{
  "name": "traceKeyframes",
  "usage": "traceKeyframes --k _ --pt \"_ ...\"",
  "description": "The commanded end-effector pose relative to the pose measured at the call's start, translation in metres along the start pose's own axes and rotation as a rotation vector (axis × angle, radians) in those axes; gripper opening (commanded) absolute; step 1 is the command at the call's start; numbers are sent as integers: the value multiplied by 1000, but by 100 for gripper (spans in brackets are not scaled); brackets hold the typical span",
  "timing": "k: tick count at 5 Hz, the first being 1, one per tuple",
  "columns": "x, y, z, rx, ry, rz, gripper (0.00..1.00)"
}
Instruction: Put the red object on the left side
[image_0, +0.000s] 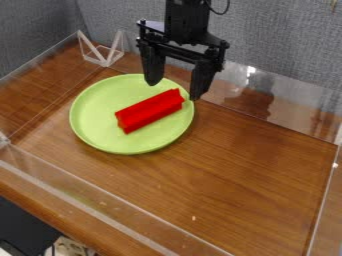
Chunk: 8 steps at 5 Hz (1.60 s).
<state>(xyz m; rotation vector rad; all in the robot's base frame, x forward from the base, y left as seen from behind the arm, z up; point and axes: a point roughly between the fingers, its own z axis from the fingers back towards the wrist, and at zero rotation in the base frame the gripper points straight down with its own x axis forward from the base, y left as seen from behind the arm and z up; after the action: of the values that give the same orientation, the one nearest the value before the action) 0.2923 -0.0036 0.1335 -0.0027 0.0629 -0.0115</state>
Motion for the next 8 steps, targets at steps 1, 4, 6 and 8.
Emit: traceKeyframes --k 1,4,6,8 --pt "7 7 -7 8 15 -113 100" --pt "-8 34 -9 40 -2 -262 100" --pt "-5 21 -13 41 -16 -251 100" --pt "9 23 -6 45 -26 -255 100"
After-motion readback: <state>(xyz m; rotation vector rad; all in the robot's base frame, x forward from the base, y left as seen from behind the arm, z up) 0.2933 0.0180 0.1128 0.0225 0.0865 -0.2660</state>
